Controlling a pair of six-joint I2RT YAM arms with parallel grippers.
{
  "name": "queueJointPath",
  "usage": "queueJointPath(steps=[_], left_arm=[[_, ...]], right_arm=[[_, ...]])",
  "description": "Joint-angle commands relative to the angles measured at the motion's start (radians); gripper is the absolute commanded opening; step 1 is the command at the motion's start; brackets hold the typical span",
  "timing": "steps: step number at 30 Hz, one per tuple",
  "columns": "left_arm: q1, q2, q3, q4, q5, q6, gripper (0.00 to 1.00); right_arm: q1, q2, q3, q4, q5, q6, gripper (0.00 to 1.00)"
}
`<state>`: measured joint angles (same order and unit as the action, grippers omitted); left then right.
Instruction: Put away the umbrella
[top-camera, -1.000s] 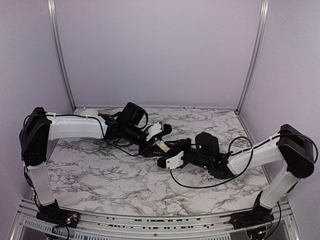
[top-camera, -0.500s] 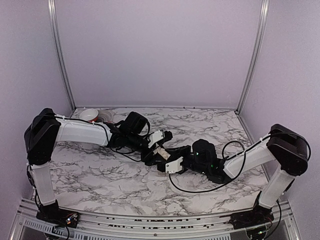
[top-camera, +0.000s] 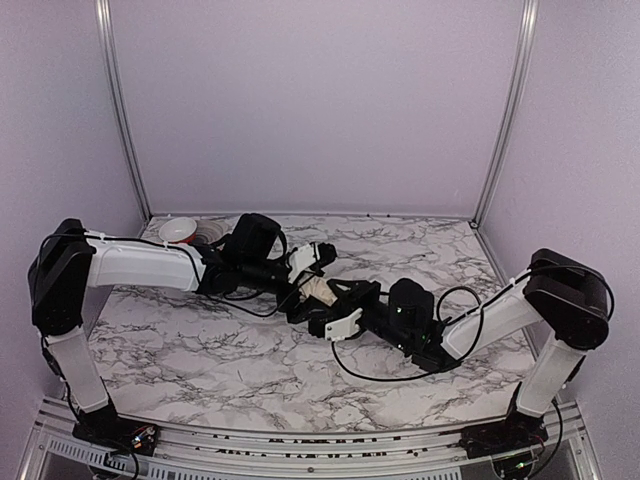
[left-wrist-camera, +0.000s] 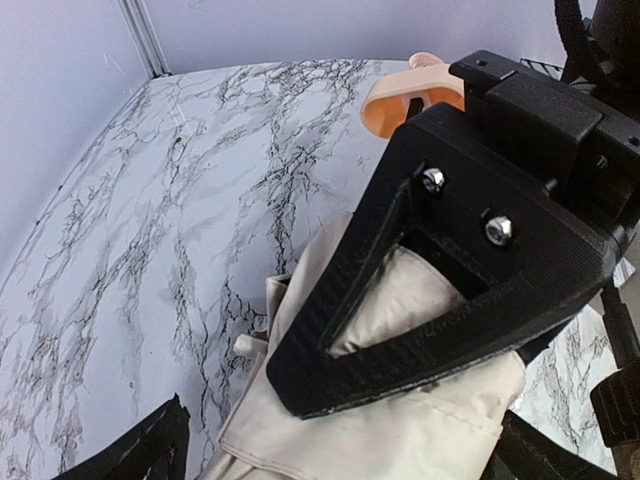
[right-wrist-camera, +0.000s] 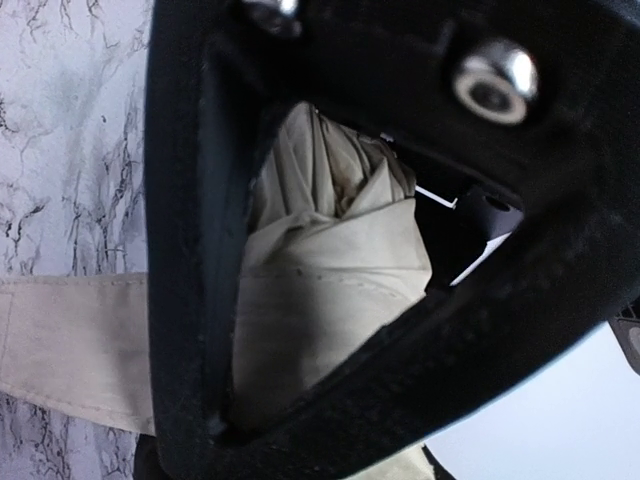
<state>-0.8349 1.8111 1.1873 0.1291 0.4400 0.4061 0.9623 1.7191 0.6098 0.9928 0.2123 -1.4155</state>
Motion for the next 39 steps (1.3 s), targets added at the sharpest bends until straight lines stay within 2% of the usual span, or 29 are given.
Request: queueJointPath(steps=[1, 11, 19, 22, 24, 26, 30, 32, 33, 35, 39], left_arm=[[0.000, -0.062, -0.014, -0.062, 0.027, 0.013, 0.99], [0.000, -0.243, -0.044, -0.092, 0.073, 0.018, 0.99], [0.002, -0.381, -0.122, 0.049, 0.060, -0.065, 0.99], [0.005, -0.433, -0.139, 0.067, 0.058, -0.112, 0.99], [0.005, -0.466, -0.177, 0.082, 0.044, -0.154, 0.99], [0.005, -0.491, -0.232, 0.122, 0.023, -0.228, 0.93], [0.005, -0.500, -0.325, 0.300, 0.051, -0.432, 0.69], [0.005, -0.508, -0.365, 0.405, 0.045, -0.497, 0.68], [0.005, -0.507, -0.385, 0.466, 0.033, -0.521, 0.71], [-0.001, -0.486, -0.402, 0.560, 0.017, -0.556, 0.85], [-0.024, -0.426, -0.360, 0.641, -0.013, -0.536, 0.94]], right_arm=[[-0.003, -0.014, 0.024, 0.221, 0.082, -0.042, 0.00], [-0.011, -0.023, 0.038, 0.225, 0.092, -0.054, 0.00], [-0.011, -0.055, 0.050, 0.206, 0.078, -0.058, 0.00], [-0.019, -0.081, 0.068, 0.180, 0.083, -0.011, 0.00], [-0.032, -0.115, 0.093, 0.142, 0.079, 0.082, 0.00], [-0.049, -0.162, 0.121, 0.076, 0.049, 0.170, 0.00], [-0.056, -0.238, 0.162, -0.036, -0.046, 0.274, 0.00], [-0.056, -0.270, 0.179, -0.067, -0.074, 0.316, 0.00], [-0.056, -0.282, 0.192, -0.089, -0.086, 0.341, 0.00], [-0.055, -0.302, 0.214, -0.117, -0.107, 0.384, 0.00], [-0.052, -0.335, 0.241, -0.152, -0.156, 0.433, 0.00]])
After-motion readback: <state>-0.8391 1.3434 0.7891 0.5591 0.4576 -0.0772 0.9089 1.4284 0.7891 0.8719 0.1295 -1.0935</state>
